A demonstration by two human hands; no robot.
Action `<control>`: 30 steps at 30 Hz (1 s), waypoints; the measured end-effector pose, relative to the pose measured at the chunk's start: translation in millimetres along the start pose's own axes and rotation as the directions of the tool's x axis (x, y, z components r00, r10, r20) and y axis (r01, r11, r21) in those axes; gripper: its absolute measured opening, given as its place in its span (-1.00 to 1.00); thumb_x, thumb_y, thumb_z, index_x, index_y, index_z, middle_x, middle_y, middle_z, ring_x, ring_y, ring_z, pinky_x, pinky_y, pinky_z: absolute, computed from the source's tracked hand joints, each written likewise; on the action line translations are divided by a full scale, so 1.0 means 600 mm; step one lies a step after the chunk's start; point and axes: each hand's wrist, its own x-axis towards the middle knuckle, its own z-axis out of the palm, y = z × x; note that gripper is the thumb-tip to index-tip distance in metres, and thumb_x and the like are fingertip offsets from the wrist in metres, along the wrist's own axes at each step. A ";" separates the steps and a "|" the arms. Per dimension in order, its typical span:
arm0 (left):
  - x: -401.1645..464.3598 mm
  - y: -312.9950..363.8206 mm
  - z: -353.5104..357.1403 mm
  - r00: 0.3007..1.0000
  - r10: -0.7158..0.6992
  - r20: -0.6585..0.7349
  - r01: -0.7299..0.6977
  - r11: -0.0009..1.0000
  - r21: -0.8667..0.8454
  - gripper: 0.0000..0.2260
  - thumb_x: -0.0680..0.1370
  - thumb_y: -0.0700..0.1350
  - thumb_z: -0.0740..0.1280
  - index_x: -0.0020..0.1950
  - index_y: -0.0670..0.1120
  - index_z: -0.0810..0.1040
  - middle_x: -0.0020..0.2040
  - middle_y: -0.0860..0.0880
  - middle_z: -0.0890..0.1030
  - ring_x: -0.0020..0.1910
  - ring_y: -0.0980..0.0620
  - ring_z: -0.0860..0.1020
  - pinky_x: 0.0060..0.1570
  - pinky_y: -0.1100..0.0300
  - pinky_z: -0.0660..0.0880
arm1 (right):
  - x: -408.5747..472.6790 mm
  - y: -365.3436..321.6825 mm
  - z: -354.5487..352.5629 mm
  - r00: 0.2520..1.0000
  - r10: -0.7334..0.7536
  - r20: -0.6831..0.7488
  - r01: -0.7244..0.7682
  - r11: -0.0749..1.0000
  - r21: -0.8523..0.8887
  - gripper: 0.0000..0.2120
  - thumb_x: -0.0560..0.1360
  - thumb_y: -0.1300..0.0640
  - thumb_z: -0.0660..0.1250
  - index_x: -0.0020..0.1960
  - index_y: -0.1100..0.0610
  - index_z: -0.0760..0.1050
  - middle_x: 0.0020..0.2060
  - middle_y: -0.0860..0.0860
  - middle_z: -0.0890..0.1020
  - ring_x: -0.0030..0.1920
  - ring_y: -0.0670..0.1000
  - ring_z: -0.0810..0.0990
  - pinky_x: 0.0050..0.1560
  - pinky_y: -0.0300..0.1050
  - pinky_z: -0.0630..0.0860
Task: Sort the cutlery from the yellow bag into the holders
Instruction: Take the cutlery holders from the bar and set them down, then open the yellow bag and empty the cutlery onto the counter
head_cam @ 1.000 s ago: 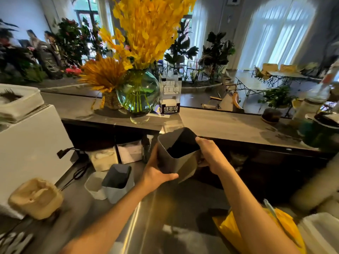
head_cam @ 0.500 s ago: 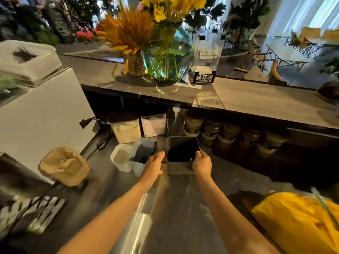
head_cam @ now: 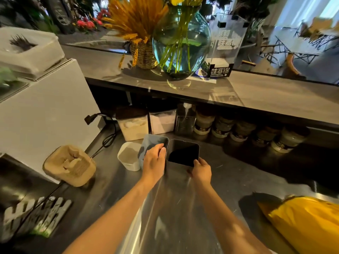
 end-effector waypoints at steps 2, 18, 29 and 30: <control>0.007 -0.007 -0.001 0.996 -0.033 0.079 0.033 0.999 0.003 -0.62 0.67 0.11 0.06 0.22 -0.02 0.59 0.19 -0.06 0.62 0.23 -0.07 0.51 0.35 -0.07 0.36 | 0.000 0.000 0.004 1.000 0.000 0.018 0.000 1.000 0.005 -0.61 0.66 0.12 0.25 0.48 0.10 0.40 0.29 0.10 0.57 0.23 0.16 0.58 0.23 0.18 0.57; -0.041 0.078 0.016 0.968 0.209 0.140 -0.206 0.978 -0.037 -0.65 0.72 -0.09 0.05 0.44 -0.10 0.46 0.39 -0.10 0.51 0.36 0.04 0.44 0.32 0.25 0.31 | -0.104 -0.070 -0.056 0.940 -0.337 -0.052 0.339 0.940 0.038 -0.60 0.67 0.04 0.22 0.47 0.11 0.39 0.38 0.01 0.49 0.35 -0.03 0.44 0.25 -0.19 0.34; -0.187 0.244 0.190 0.881 0.174 0.440 0.041 0.899 -0.437 -0.65 0.63 0.11 0.10 0.30 0.02 0.52 0.29 -0.01 0.56 0.26 0.03 0.52 0.22 0.01 0.48 | -0.153 -0.097 -0.293 0.869 -0.415 -0.270 0.479 0.844 0.242 -0.65 0.66 0.02 0.23 0.43 -0.04 0.41 0.30 -0.09 0.53 0.25 -0.16 0.51 0.33 -0.10 0.46; -0.200 0.254 0.210 0.873 0.177 0.455 0.040 0.903 -0.427 -0.66 0.63 0.11 0.11 0.28 0.04 0.53 0.28 0.00 0.57 0.25 0.02 0.53 0.22 -0.01 0.49 | -0.155 -0.095 -0.319 0.868 -0.403 -0.289 0.475 0.844 0.249 -0.65 0.65 0.03 0.23 0.43 -0.05 0.41 0.31 -0.07 0.53 0.24 -0.15 0.52 0.34 -0.08 0.46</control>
